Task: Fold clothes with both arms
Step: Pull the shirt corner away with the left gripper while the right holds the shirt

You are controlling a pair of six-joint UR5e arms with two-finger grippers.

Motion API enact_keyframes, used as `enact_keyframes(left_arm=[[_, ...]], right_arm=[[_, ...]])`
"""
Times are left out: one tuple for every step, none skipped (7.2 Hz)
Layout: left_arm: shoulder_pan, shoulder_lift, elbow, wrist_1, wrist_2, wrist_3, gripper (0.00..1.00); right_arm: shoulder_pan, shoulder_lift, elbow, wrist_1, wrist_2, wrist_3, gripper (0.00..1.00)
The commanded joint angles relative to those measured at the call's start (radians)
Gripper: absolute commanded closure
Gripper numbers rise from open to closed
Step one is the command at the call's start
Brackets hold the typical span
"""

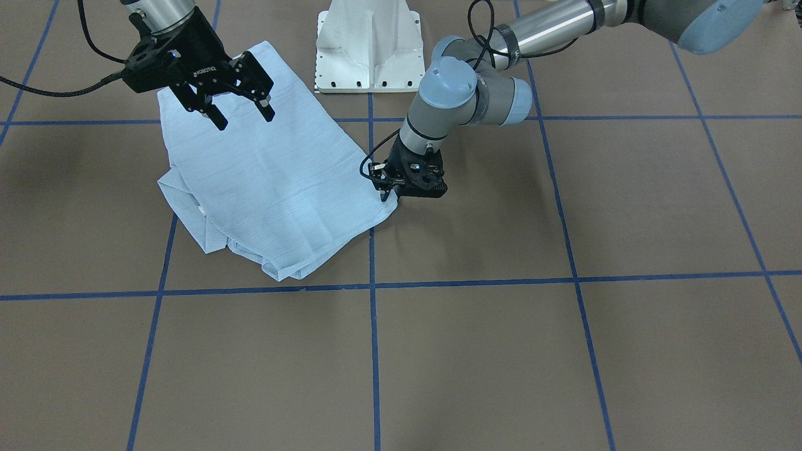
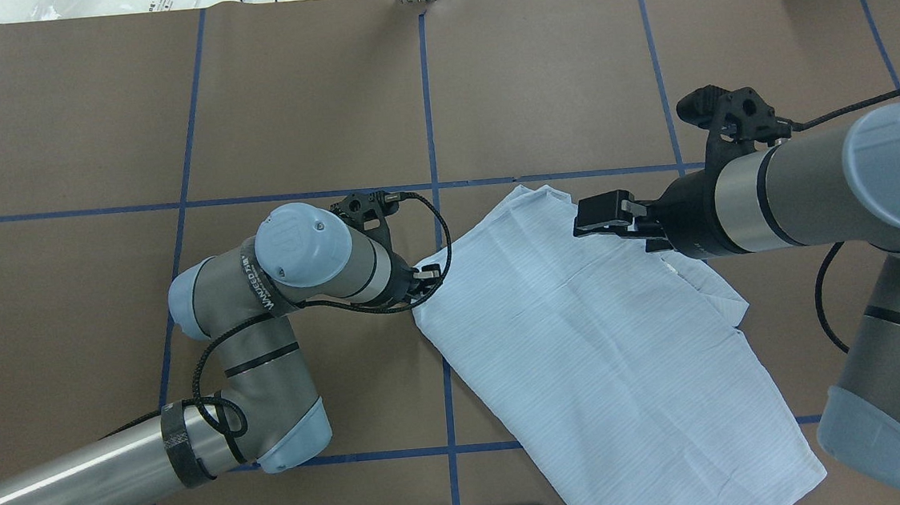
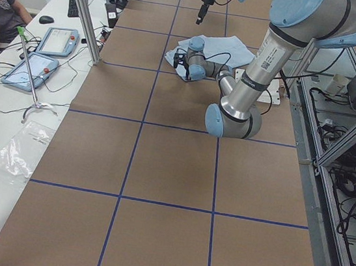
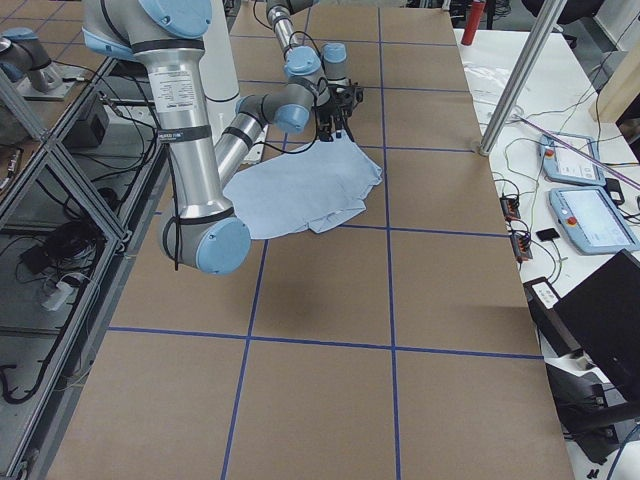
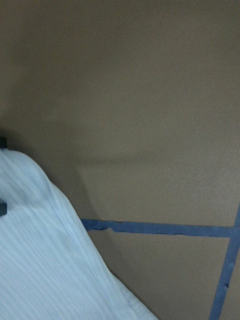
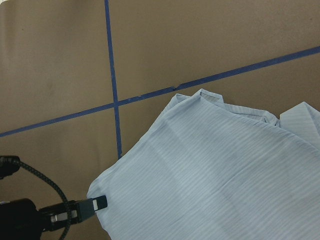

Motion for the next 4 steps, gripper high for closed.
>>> enact_keyframes(left_arm=[[-0.003,0.001,-0.012,0.003,-0.002,-0.008,1.00],[-0.041,0.001,-0.010,0.010,-0.002,-0.009,1.00],[-0.083,0.000,-0.006,0.024,0.000,-0.009,1.00],[-0.136,-0.002,0.006,0.026,0.000,0.007,1.00]], right_arm=[[0.003,-0.003,0.001,0.001,0.010,0.000,0.00],[0.006,-0.004,0.001,0.001,0.015,0.000,0.00],[0.006,-0.004,0.000,0.001,0.013,0.000,0.00],[0.006,-0.007,0.001,0.001,0.006,0.002,0.00]])
